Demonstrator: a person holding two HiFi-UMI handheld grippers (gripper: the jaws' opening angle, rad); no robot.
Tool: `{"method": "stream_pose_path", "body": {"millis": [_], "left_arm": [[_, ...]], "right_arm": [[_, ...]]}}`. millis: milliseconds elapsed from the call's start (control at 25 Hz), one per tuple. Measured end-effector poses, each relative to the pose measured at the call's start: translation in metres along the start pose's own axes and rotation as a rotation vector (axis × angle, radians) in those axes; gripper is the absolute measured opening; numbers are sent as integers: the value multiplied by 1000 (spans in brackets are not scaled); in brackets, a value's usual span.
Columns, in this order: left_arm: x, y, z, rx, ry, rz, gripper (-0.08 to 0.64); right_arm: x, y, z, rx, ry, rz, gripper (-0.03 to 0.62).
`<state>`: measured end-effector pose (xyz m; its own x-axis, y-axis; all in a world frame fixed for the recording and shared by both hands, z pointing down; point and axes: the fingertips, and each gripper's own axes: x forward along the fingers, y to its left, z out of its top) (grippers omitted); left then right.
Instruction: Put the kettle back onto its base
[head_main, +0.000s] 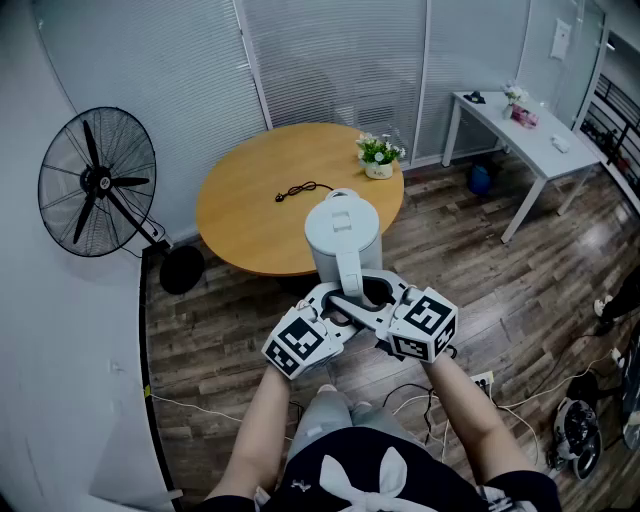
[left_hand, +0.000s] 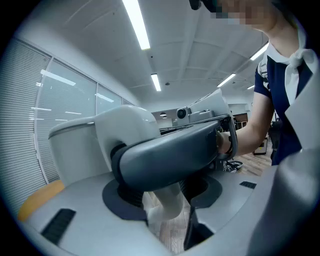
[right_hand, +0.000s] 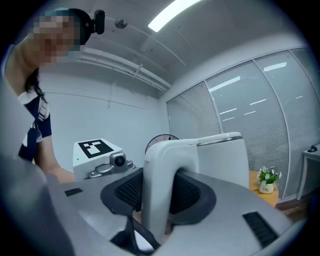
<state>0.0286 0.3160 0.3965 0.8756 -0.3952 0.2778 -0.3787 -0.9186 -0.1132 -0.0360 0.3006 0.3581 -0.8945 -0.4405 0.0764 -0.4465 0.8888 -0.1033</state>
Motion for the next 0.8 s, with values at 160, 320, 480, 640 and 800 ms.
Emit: {"method": "stream_pose_path", "body": {"millis": [160, 320, 480, 640, 800], "left_arm": [[-7, -2, -6, -15, 3, -10, 209], [-5, 2, -14, -35, 14, -19, 209], [0, 10, -20, -47, 23, -19, 209], [6, 18, -24, -68, 23, -29, 210], [11, 33, -30, -72, 32, -44, 210]], "right_arm": [[5, 5, -4, 22, 7, 0, 170], [9, 0, -13, 54, 16, 10, 172], [15, -8, -17, 67, 25, 11, 172], [19, -19, -22, 82, 38, 10, 172], [29, -34, -24, 95, 41, 4, 172]]}}
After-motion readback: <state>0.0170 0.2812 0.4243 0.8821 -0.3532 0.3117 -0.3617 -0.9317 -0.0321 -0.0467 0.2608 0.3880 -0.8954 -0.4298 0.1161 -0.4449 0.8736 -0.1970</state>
